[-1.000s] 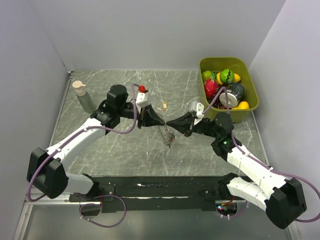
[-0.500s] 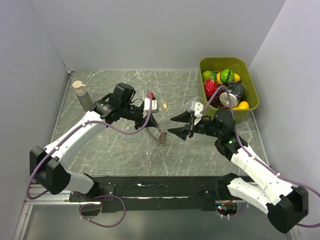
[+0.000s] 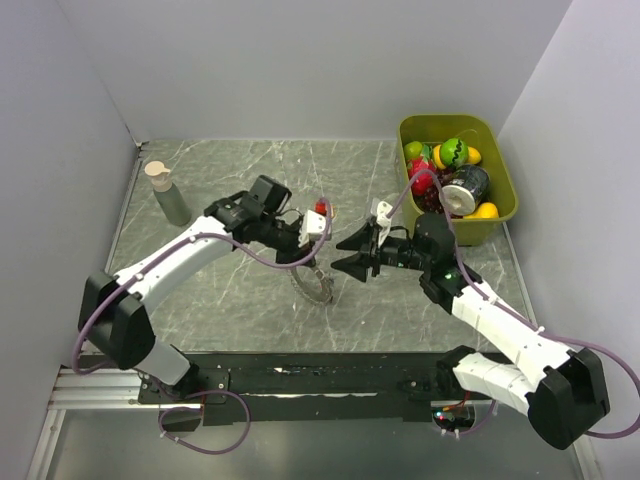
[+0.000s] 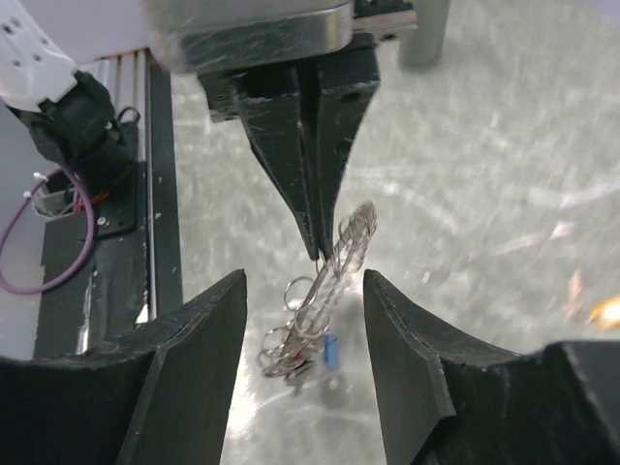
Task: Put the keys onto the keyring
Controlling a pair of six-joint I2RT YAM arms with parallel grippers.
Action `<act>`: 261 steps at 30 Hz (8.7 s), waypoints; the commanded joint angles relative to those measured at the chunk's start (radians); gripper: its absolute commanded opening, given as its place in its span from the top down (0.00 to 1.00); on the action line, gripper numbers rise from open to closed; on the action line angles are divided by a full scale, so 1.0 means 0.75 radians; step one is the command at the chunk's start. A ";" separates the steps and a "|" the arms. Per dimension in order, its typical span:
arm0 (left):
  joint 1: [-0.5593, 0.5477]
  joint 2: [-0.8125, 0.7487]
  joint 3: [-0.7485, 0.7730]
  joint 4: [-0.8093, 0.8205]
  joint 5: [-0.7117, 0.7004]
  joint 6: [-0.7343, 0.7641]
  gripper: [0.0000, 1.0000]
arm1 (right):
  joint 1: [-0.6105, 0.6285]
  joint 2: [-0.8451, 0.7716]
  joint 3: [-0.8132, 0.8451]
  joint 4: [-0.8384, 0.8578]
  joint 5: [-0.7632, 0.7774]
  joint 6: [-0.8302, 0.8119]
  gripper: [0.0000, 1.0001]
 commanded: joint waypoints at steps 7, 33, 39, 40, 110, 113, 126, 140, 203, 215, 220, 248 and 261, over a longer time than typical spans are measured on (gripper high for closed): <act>-0.112 0.253 0.053 0.257 -0.015 -0.078 0.99 | -0.023 -0.063 -0.213 0.174 0.286 0.231 0.40; 0.041 0.116 -0.457 1.120 -0.175 -0.858 0.04 | -0.100 0.192 -0.201 -0.022 0.706 0.632 0.35; 0.191 0.008 -0.748 1.345 -0.197 -1.309 0.04 | -0.102 0.401 -0.172 0.003 0.628 0.673 0.57; 0.195 0.012 -0.771 1.364 -0.195 -1.366 0.03 | -0.103 0.423 -0.164 -0.001 0.620 0.681 0.63; -0.071 0.333 -0.632 0.982 -0.285 -1.410 0.40 | -0.295 1.002 0.233 -0.098 0.121 0.651 0.51; -0.071 0.286 -0.646 0.873 -0.351 -1.356 0.41 | -0.295 1.004 0.216 -0.112 0.104 0.647 0.51; 0.056 0.096 -0.708 0.699 -0.451 -1.238 0.41 | -0.291 1.031 0.157 -0.093 0.049 0.655 0.52; 0.126 0.280 -0.450 1.031 -0.173 -1.452 0.42 | -0.248 1.131 0.247 -0.130 0.014 0.679 0.59; 0.048 0.648 -0.203 0.918 -0.138 -1.405 0.99 | -0.156 1.152 0.237 -0.116 0.002 0.753 0.87; 0.048 0.515 -0.239 0.947 -0.138 -1.293 0.99 | -0.217 0.843 0.131 0.054 -0.063 0.669 0.61; 0.048 0.437 -0.303 1.026 -0.112 -1.268 0.99 | -0.221 0.869 0.120 0.066 -0.149 0.594 0.53; 0.021 0.296 -0.358 1.100 -0.052 -1.234 0.99 | -0.238 0.996 0.110 0.189 -0.188 0.534 0.61; 0.003 0.272 -0.321 1.104 -0.046 -1.254 0.99 | -0.219 1.011 0.112 0.269 -0.254 0.575 1.00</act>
